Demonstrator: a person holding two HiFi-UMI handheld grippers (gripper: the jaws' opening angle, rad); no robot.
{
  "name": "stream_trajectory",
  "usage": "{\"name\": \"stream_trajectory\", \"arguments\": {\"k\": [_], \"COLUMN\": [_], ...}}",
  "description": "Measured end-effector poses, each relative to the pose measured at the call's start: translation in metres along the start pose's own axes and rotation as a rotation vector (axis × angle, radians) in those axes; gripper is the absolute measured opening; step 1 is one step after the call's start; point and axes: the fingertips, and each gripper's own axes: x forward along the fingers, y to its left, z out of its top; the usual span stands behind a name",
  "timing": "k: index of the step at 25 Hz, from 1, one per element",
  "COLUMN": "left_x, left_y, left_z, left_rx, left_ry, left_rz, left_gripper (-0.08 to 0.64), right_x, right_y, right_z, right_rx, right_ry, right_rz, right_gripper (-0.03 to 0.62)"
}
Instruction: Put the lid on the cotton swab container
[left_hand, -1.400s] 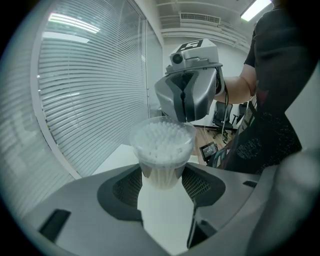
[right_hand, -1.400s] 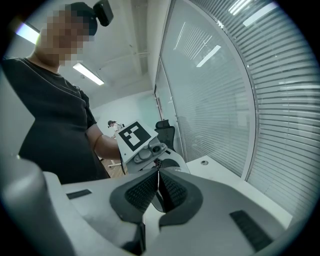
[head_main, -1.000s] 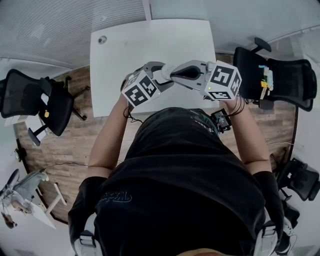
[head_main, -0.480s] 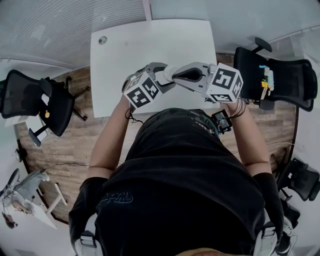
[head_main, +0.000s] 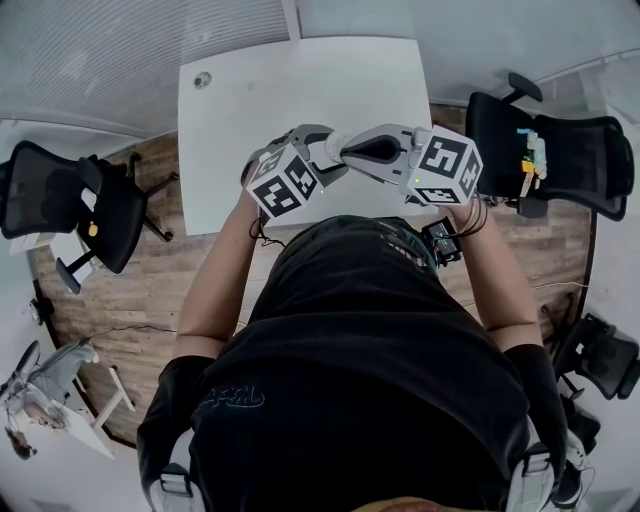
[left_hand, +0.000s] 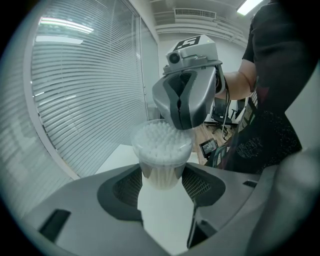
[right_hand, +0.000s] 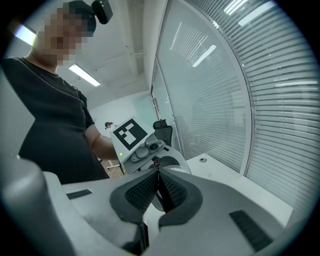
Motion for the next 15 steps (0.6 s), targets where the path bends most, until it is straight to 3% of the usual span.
{"name": "stream_trajectory", "arguments": {"k": [15], "left_x": [0.0041], "left_y": [-0.0011], "left_z": [-0.0008], "left_rx": [0.027], "left_ry": [0.027], "left_rz": [0.015], "left_gripper": [0.259], "right_x": [0.0039], "right_y": [0.0036], "right_z": [-0.0061], "right_rx": [-0.038], "right_ry": [0.050], "right_rz": [-0.053], "right_gripper": [0.023]}}
